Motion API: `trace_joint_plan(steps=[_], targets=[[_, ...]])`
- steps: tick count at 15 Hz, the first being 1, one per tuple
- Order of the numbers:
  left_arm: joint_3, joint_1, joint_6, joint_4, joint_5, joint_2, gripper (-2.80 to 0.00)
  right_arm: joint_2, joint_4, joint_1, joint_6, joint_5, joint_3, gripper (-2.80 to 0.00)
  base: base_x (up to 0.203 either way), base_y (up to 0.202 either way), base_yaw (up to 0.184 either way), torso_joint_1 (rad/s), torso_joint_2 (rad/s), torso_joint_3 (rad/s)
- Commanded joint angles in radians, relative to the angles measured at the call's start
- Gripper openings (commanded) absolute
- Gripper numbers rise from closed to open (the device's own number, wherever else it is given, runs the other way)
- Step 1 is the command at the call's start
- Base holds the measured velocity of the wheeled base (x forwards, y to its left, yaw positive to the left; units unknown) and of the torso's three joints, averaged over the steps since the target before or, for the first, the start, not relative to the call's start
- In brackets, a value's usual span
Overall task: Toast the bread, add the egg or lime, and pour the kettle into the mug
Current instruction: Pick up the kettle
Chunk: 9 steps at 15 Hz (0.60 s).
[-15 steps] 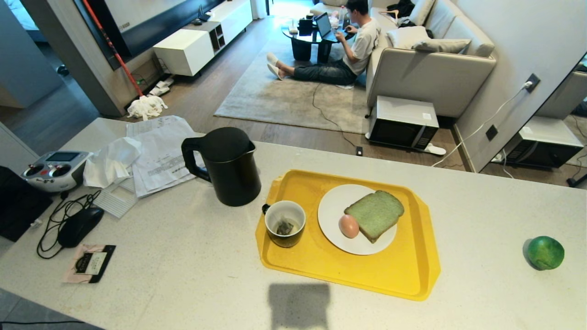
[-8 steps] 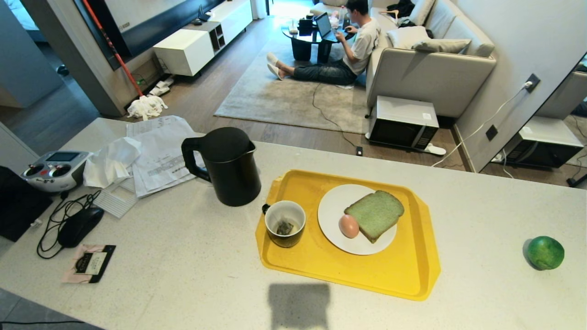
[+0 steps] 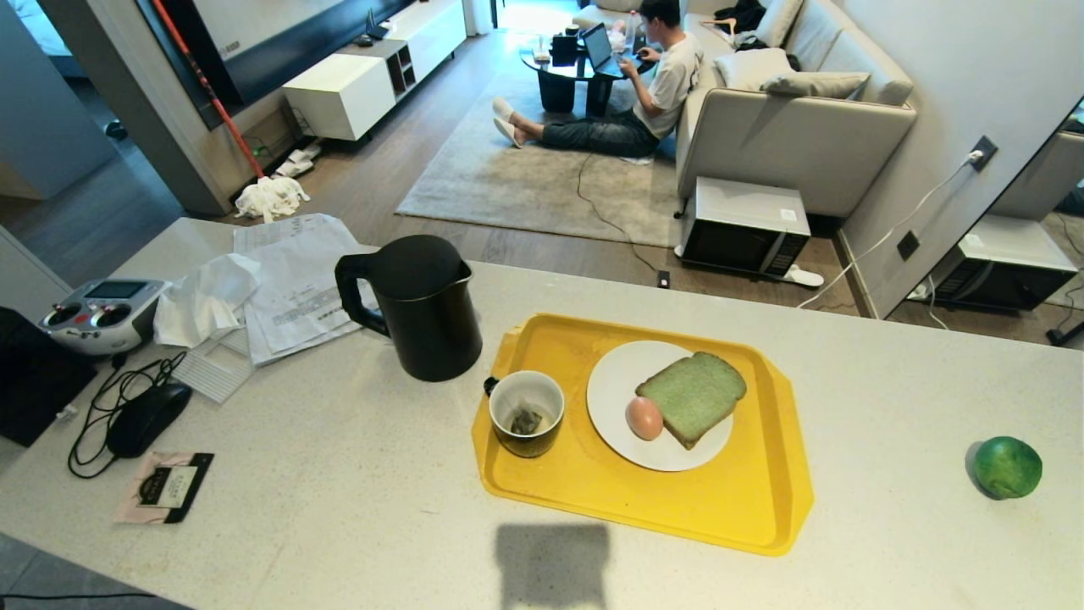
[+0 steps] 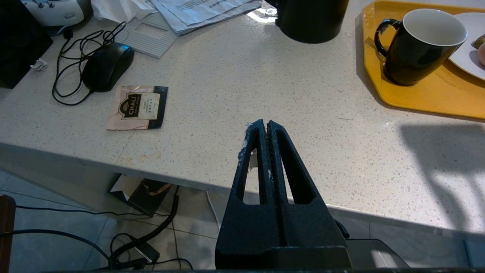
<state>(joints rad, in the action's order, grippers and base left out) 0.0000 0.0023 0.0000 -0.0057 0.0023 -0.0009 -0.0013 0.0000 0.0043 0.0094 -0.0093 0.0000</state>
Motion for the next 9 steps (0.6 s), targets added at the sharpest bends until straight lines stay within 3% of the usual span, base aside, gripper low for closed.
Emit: trace_joint_plan(steps=[1, 9], targets=[[0.002, 0.001, 0.000, 0.000, 0.000, -0.001, -2.80, 0.001, 0.000, 0.000, 0.000, 0.000, 0.002, -2.80, 0.000, 0.000, 0.000, 0.000, 0.00, 0.000], [0.002, 0.001, 0.000, 0.000, 0.001, -0.001, -2.80, 0.001, 0.000, 0.000, 0.000, 0.000, 0.002, -2.80, 0.000, 0.000, 0.000, 0.000, 0.00, 0.000]])
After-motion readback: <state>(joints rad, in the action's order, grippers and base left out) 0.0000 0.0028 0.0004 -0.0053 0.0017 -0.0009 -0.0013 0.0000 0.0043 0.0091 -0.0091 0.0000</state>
